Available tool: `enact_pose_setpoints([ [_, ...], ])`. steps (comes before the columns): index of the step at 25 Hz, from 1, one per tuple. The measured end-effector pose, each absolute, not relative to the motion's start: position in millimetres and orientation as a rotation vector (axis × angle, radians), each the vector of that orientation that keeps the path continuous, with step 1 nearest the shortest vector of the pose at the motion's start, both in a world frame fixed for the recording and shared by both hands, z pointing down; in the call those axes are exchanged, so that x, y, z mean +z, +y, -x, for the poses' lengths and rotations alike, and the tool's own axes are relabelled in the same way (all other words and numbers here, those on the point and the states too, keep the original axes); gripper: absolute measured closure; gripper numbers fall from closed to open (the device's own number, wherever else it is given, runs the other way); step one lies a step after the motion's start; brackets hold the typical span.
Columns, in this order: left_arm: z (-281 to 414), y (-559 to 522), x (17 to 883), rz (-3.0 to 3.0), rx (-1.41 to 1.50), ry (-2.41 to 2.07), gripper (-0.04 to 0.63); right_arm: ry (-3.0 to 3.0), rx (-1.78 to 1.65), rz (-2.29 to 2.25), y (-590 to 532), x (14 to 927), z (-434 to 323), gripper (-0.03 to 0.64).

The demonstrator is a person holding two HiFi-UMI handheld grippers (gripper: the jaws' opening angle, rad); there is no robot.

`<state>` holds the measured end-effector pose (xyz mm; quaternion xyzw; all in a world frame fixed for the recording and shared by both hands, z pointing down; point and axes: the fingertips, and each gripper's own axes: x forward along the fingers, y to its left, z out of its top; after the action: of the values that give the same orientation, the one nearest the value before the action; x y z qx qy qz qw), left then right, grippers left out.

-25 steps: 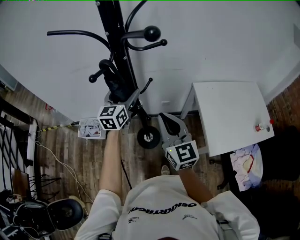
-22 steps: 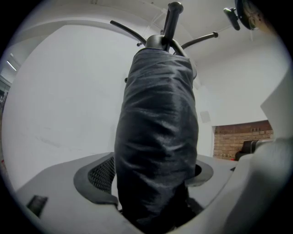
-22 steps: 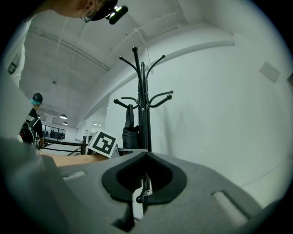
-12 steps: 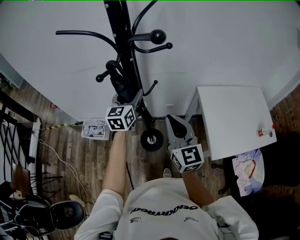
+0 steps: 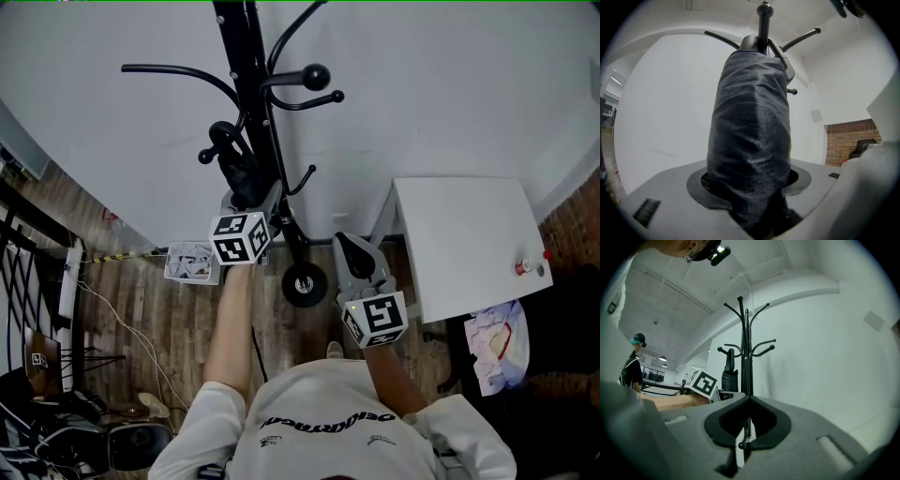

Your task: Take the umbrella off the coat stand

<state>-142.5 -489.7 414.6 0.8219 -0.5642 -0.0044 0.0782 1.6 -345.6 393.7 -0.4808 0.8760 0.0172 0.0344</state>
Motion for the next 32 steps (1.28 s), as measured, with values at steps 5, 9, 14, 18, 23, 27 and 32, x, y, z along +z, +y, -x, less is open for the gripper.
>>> enact_pose_setpoints([
  [5, 147.6, -477.3, 401.5, -2.466, -0.003, -1.691, 0.328, 2.692, 0.062, 1.472, -336.5, 389.8, 1.0, 0.617],
  [9, 152.7, -469.6, 393.7, -2.464, 0.0, -1.688, 0.328, 2.691, 0.066, 1.469, -332.0, 386.6, 4.9, 0.617],
  [14, 156.7, -459.9, 385.0, -2.461, -0.013, -1.695, 0.327, 2.691, 0.082, 1.457, -325.8, 381.9, 8.8, 0.617],
  [18, 165.1, -460.4, 378.0, -2.449, -0.028, -1.689, 0.328, 2.698, 0.083, 1.452, -329.7, 376.3, 17.7, 0.617],
  [23, 174.1, -458.6, 371.8, -2.433, -0.031, -1.703, 0.328, 2.699, 0.086, 1.447, -332.5, 370.0, 23.8, 0.617],
  [27, 173.2, -444.4, 367.4, -2.429, -0.025, -1.702, 0.328, 2.694, 0.092, 1.446, -325.0, 367.2, 23.1, 0.617],
  [32, 171.0, -431.8, 364.8, -2.425, 0.004, -1.697, 0.33, 2.674, 0.094, 1.445, -320.5, 363.4, 23.3, 0.617],
])
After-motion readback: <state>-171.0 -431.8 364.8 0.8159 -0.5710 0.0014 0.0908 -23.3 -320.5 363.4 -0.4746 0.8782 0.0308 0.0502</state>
